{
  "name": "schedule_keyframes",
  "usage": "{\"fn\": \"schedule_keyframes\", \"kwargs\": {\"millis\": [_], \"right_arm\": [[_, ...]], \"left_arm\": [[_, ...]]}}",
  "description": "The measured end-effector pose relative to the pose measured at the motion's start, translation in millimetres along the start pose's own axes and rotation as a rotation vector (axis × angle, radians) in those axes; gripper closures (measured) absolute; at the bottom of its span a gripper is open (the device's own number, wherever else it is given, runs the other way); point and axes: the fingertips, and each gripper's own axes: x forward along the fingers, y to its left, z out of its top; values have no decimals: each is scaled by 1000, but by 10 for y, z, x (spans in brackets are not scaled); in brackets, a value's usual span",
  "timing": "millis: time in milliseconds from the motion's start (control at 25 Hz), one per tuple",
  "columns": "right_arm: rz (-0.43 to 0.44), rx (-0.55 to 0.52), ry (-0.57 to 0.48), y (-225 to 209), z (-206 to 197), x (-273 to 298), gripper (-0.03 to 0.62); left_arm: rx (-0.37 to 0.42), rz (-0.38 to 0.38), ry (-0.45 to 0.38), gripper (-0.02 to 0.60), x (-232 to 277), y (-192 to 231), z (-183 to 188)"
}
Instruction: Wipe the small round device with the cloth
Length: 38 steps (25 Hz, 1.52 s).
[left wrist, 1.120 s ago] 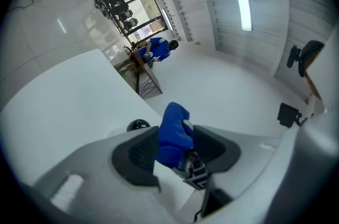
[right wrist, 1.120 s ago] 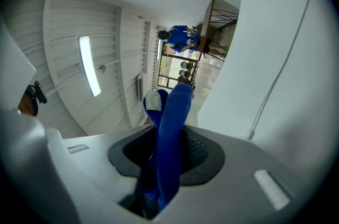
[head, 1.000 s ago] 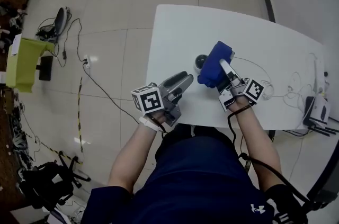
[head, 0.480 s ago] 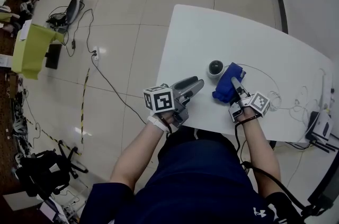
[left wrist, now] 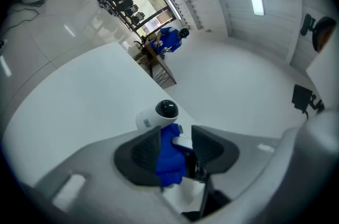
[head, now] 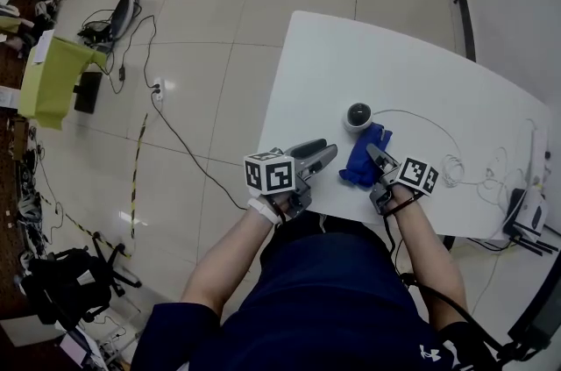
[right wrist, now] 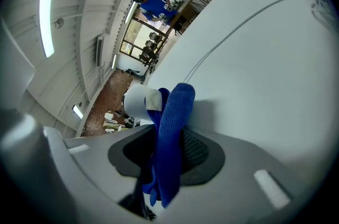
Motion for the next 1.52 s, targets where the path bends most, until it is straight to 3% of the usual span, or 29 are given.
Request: {"fn": "schedule_keyframes", "kwargs": {"millis": [120, 280, 520, 720, 920, 1120, 1320, 1520], "right_arm": [[7, 30, 52, 106, -301, 4, 465], [50, -28, 134, 417, -585, 140, 465], [129, -105, 129, 936, -440, 448, 465], [163, -100, 115, 1083, -396, 333, 465], [95, -90, 11, 672, -276, -84, 465], [30, -58, -58, 248, -195, -381, 464], [-4, -55, 80, 34, -429, -349, 461], [-198, -147, 115, -274, -461, -348, 422]], "left_arm": [[-3, 4, -17, 403, -98, -11, -17], [-2, 19, -60, 408, -293, -14, 85], [20, 62, -135, 411, -579, 55, 284], [16, 71, -128, 411, -627, 110, 235], [23, 70, -63, 411, -491, 103, 38], [49, 117, 43, 411, -332, 159, -279], [80, 180, 167, 411, -264, 264, -621], [119, 193, 207, 411, -236, 263, -732]]}}
